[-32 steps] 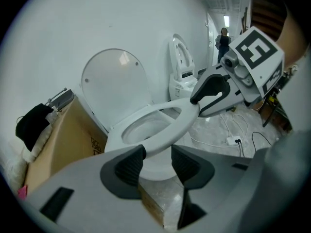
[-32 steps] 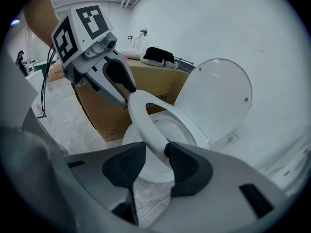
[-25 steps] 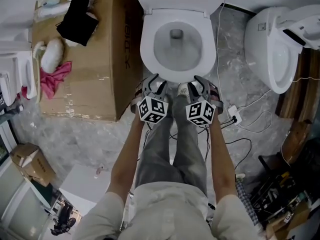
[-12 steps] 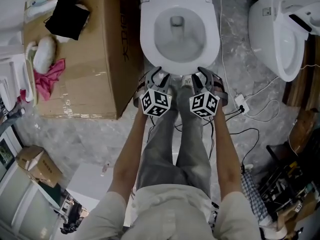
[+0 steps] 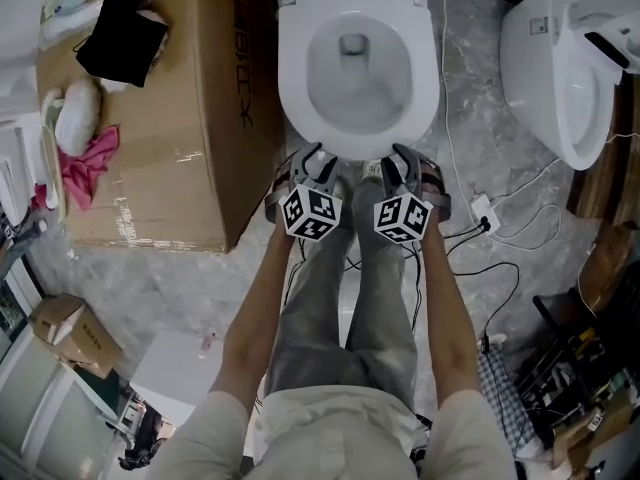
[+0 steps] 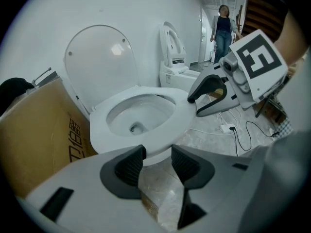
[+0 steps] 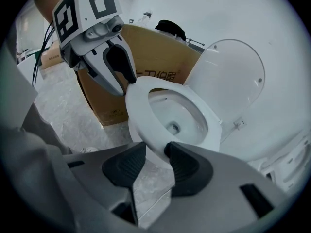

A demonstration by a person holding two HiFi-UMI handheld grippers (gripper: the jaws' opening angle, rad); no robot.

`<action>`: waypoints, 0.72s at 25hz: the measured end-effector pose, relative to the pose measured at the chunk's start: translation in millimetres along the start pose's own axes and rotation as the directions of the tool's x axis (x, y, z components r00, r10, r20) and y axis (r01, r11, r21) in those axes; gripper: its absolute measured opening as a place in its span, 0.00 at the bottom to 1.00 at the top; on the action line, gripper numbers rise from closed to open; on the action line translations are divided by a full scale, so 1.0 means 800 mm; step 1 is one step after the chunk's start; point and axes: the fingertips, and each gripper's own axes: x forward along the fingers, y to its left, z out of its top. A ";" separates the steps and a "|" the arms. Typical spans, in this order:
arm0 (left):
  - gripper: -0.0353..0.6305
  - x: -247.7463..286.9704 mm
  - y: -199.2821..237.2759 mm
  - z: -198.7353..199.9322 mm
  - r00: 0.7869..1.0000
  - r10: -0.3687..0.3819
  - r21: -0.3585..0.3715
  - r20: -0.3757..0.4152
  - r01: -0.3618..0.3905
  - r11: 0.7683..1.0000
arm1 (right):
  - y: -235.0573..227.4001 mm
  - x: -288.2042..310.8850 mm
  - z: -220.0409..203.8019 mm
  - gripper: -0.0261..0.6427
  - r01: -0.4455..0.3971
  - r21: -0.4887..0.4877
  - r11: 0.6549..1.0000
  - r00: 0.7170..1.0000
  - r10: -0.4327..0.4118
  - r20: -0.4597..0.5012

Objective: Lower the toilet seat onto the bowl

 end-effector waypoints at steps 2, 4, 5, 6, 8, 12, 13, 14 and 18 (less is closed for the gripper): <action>0.35 0.006 -0.001 -0.006 1.000 -0.001 -0.002 -0.008 0.001 1.000 | 0.004 0.006 -0.004 0.28 -0.002 -0.009 1.000 1.000 0.002 -0.004; 0.35 0.013 -0.002 -0.010 1.000 -0.002 -0.002 -0.013 0.002 1.000 | 0.007 0.013 -0.008 0.28 -0.005 -0.019 1.000 1.000 0.005 -0.009; 0.35 0.016 -0.003 -0.013 1.000 -0.003 -0.002 -0.016 0.003 1.000 | 0.009 0.017 -0.011 0.28 -0.009 -0.024 1.000 1.000 0.008 -0.012; 0.35 0.019 -0.004 -0.015 1.000 -0.004 -0.003 -0.019 0.004 1.000 | 0.011 0.020 -0.013 0.28 -0.012 -0.030 0.999 1.000 0.011 -0.015; 0.35 0.026 -0.004 -0.020 1.000 -0.004 -0.007 -0.025 0.004 1.000 | 0.013 0.027 -0.017 0.28 -0.015 -0.040 0.999 1.000 0.014 -0.019; 0.35 0.036 -0.007 -0.030 0.999 -0.014 -0.012 -0.046 0.013 1.000 | 0.020 0.038 -0.025 0.29 -0.029 -0.054 0.998 0.999 0.027 -0.036; 0.35 0.039 -0.008 -0.031 0.999 -0.017 -0.014 -0.050 0.016 1.000 | 0.022 0.040 -0.027 0.29 -0.033 -0.057 0.998 0.999 0.031 -0.040; 0.34 0.041 -0.007 -0.033 0.998 -0.020 -0.017 -0.054 0.019 1.000 | 0.023 0.043 -0.028 0.30 -0.037 -0.061 0.997 0.998 0.034 -0.043; 0.34 0.048 -0.007 -0.041 0.997 -0.023 -0.027 -0.069 0.022 0.999 | 0.028 0.052 -0.033 0.30 -0.051 -0.070 0.996 0.998 0.048 -0.050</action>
